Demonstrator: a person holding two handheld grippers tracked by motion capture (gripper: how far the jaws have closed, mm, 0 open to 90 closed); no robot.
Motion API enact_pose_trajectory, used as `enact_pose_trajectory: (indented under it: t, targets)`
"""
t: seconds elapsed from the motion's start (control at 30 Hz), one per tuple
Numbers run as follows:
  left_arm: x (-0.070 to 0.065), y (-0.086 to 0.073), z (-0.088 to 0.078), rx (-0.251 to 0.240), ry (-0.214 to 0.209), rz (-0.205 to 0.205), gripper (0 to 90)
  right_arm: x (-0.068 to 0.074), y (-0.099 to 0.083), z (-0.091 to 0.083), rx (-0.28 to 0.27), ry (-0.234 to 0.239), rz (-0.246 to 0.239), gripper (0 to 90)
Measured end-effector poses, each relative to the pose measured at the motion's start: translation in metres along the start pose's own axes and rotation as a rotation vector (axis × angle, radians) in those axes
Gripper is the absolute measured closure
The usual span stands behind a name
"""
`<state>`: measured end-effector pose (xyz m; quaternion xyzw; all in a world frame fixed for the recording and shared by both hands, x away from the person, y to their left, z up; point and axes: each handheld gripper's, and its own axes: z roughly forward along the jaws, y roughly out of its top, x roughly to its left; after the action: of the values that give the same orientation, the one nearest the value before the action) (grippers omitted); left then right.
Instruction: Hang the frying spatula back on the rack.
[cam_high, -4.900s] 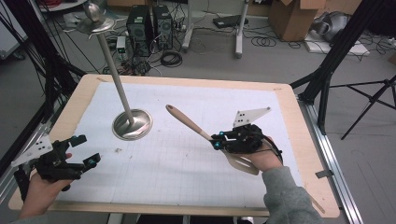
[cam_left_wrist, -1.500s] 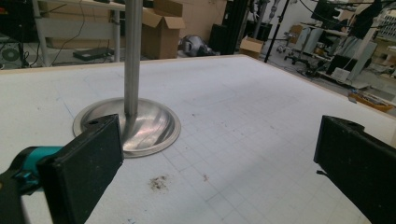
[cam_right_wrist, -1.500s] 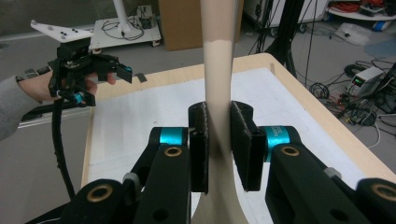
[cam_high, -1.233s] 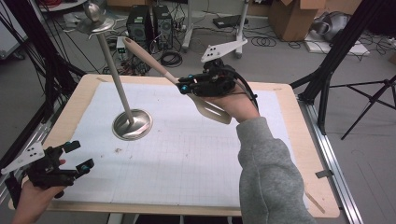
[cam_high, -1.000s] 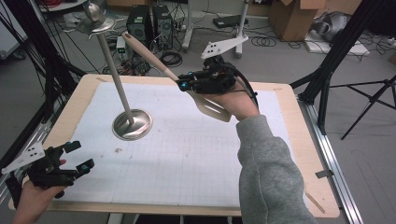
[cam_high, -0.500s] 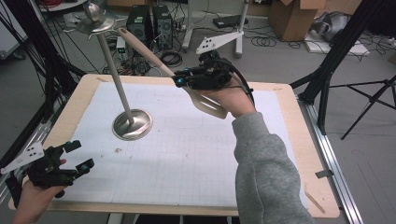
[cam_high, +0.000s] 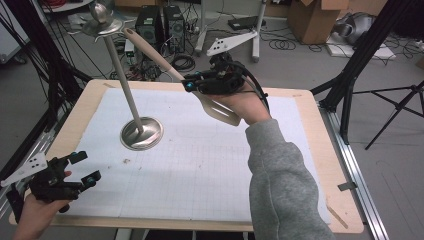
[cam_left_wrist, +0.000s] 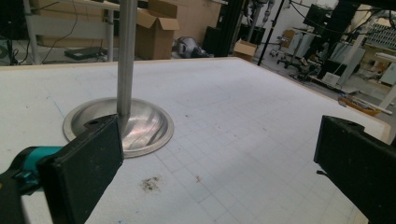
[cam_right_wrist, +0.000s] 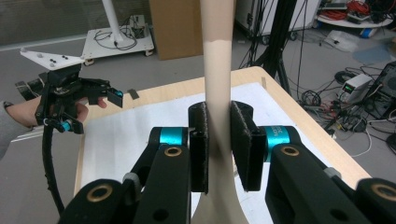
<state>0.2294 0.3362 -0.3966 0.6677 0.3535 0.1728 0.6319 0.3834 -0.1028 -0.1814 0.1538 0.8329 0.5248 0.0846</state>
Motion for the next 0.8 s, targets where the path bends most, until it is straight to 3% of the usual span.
enact_pose_trajectory:
  t: [0.8]
  targets:
    - [-0.002, -0.001, 0.002, 0.012, 0.003, 0.008, 1.9, -0.003, -0.002, 0.011, 0.002, 0.002, 0.016, 78.0]
